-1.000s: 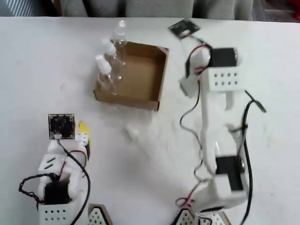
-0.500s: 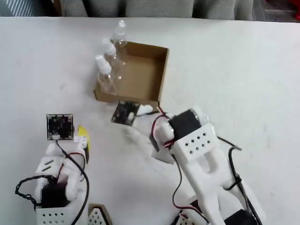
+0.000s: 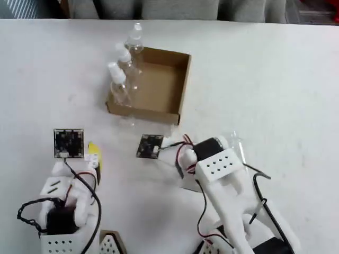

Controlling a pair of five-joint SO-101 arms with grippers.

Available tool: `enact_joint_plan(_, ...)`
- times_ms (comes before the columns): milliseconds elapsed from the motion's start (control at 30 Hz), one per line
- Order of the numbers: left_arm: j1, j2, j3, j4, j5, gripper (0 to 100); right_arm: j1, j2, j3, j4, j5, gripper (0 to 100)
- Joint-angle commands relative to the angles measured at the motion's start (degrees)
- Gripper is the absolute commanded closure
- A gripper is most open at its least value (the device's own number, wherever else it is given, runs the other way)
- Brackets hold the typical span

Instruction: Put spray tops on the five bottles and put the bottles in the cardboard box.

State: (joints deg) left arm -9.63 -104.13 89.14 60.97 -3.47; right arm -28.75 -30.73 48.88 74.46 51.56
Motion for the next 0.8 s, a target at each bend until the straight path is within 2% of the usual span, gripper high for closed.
enact_joint_plan(0, -0.48, -0.48, -2.99, -1.58, -7.82, 91, 1.98, -1.36, -0.09, 0.22, 0.62, 70.7)
enact_joint_plan(133, -0.31, -0.48, -3.34, -1.67, -9.93, 91, 6.46, -1.98, -1.93, 2.68, 0.35, 73.0)
enact_joint_plan(333, 1.63, 1.19, -8.18, -1.23, -10.99, 91, 23.87, -1.98, -6.59, 6.37, 0.26, 99.3)
enact_joint_plan(433, 4.97, 9.63, -13.63, -1.23, -13.89, 91, 33.71, -1.98, -6.68, 6.29, 0.26, 94.7)
enact_joint_plan(567, 9.19, 26.95, -24.44, -1.14, -16.0, 91, 45.23, -1.98, -6.77, 5.76, 0.53, 98.4)
enact_joint_plan(667, 14.46, 37.49, -30.33, 0.0, -21.89, 91, 53.67, -1.98, -6.68, 4.18, 0.62, 98.1)
enact_joint_plan(767, 21.76, 42.51, -33.49, 3.87, -29.63, 91, 62.02, -1.98, -6.42, 1.19, 1.49, 98.2)
